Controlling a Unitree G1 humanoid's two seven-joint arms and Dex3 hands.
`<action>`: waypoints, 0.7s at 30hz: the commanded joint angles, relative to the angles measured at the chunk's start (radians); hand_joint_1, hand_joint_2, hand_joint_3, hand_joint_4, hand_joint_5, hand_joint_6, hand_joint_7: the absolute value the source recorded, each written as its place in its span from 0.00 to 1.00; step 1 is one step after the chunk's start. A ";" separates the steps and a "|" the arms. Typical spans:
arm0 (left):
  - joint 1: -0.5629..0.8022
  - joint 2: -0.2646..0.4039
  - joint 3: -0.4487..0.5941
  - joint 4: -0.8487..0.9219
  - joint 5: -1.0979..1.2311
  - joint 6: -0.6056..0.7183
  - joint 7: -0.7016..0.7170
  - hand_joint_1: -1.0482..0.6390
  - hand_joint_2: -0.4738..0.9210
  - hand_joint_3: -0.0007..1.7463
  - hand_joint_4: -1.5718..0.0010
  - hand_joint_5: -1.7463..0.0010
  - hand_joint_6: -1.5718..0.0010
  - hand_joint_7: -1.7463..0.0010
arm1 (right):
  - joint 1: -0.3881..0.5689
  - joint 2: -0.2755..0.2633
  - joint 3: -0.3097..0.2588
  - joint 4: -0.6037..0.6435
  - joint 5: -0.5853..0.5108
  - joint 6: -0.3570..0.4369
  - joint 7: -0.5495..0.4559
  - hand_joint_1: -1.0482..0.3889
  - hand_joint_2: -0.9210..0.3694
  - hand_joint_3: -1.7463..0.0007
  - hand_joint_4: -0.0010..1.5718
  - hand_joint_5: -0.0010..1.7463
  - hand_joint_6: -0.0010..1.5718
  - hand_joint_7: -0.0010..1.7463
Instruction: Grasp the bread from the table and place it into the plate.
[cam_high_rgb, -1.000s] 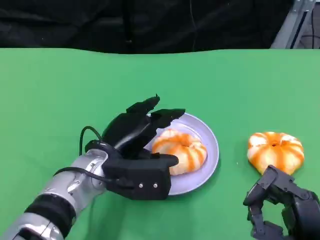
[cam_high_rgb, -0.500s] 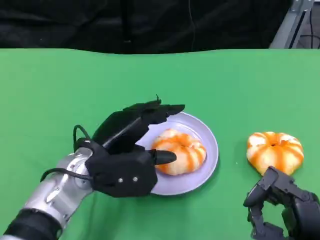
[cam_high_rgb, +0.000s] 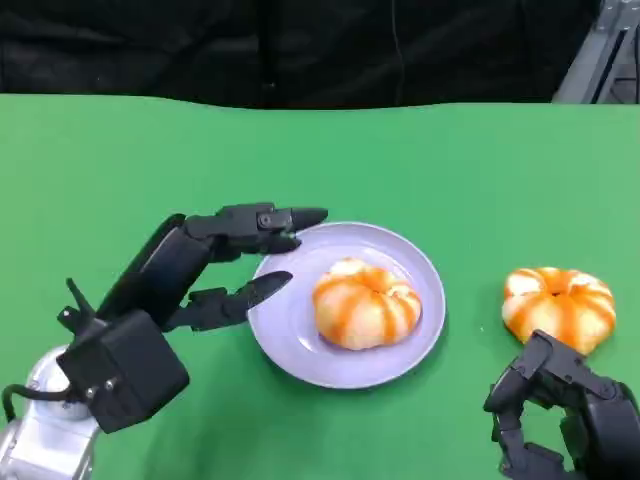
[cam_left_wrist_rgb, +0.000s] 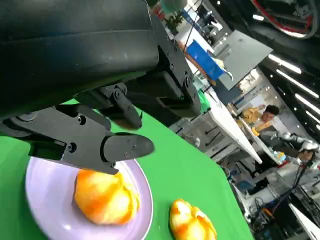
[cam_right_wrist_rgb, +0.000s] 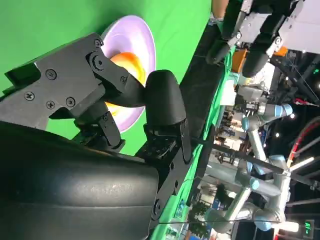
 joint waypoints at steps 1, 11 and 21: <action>0.088 0.020 0.053 -0.108 -0.126 0.019 -0.069 0.70 0.91 0.37 0.38 0.80 0.42 0.94 | 0.006 -0.009 -0.007 -0.011 0.010 0.002 -0.003 0.64 0.26 0.39 0.52 1.00 0.45 0.93; 0.161 0.012 0.108 -0.213 -0.208 0.074 -0.142 0.75 0.71 0.70 0.47 0.44 0.29 0.92 | 0.009 -0.008 -0.008 -0.017 -0.005 0.008 -0.012 0.64 0.24 0.41 0.52 1.00 0.45 0.93; 0.334 0.013 0.168 -0.313 -0.322 0.042 -0.218 0.80 0.66 0.86 0.37 0.20 0.18 0.65 | -0.006 -0.021 -0.017 0.011 0.020 -0.004 0.005 0.63 0.24 0.42 0.51 1.00 0.45 0.92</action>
